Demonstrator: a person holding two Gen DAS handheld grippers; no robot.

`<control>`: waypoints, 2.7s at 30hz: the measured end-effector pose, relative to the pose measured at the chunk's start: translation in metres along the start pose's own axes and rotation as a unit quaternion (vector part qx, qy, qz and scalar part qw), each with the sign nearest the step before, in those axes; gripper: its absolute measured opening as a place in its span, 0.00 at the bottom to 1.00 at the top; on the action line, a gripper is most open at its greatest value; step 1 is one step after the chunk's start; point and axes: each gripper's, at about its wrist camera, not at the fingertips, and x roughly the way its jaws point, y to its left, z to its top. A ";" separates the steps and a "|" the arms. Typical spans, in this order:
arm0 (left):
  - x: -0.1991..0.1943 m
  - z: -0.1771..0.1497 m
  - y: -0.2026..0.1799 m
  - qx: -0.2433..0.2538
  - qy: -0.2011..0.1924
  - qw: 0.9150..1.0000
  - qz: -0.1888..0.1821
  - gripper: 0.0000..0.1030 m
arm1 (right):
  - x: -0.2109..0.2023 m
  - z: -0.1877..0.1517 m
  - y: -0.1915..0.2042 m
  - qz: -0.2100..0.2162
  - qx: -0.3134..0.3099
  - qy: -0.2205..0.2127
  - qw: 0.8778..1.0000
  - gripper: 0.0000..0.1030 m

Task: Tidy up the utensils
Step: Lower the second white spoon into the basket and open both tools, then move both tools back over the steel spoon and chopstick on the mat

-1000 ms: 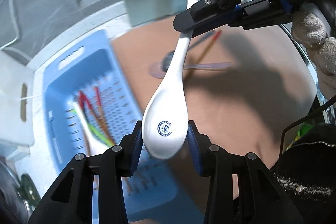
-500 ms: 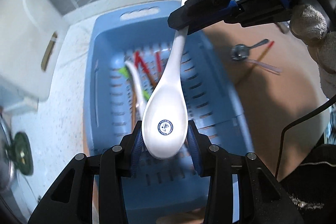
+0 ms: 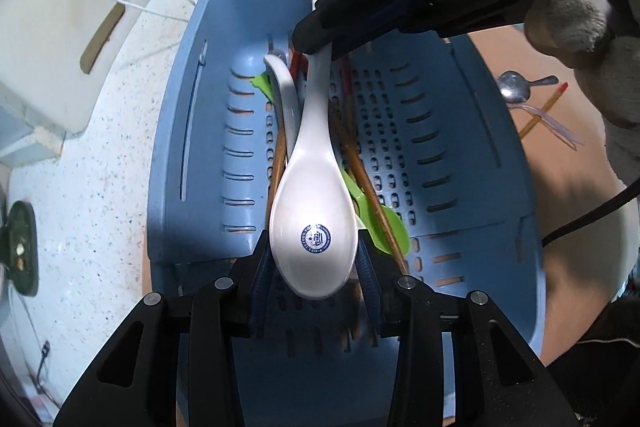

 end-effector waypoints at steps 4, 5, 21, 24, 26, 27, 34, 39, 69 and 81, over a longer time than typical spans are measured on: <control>0.005 0.001 -0.001 0.004 0.007 1.000 0.002 0.37 | 0.009 0.006 0.001 -0.008 -0.001 0.002 1.000 0.08; 0.006 0.002 -0.002 0.004 0.008 1.000 0.004 0.37 | 0.010 0.007 0.000 -0.009 -0.001 0.003 1.000 0.08; 0.008 0.012 -0.013 0.007 0.015 1.000 0.016 0.41 | 0.016 0.010 -0.003 -0.054 -0.026 0.014 0.998 0.22; 0.005 0.014 -0.014 0.005 0.013 1.000 0.019 0.41 | 0.013 0.009 -0.001 -0.058 -0.037 0.013 0.998 0.23; 0.001 0.015 -0.014 0.005 0.010 1.000 0.022 0.41 | 0.011 0.007 0.001 -0.058 -0.045 0.012 0.997 0.24; -0.002 0.015 -0.014 0.005 0.010 1.000 0.023 0.42 | 0.007 0.005 0.003 -0.056 -0.052 0.009 0.997 0.24; -0.024 0.008 -0.014 0.014 0.005 0.999 0.031 0.42 | -0.042 -0.016 0.006 -0.041 -0.081 -0.023 0.996 0.28; -0.052 0.010 -0.019 0.022 -0.021 0.999 0.033 0.42 | -0.100 -0.048 -0.006 -0.047 -0.108 -0.073 0.990 0.32; -0.014 0.092 -0.177 0.152 -0.034 0.986 -0.055 0.42 | -0.277 -0.224 -0.185 -0.131 0.016 -0.250 0.959 0.54; 0.026 0.159 -0.206 0.190 0.000 0.981 -0.031 0.19 | -0.276 -0.235 -0.179 -0.115 0.022 -0.257 0.959 0.47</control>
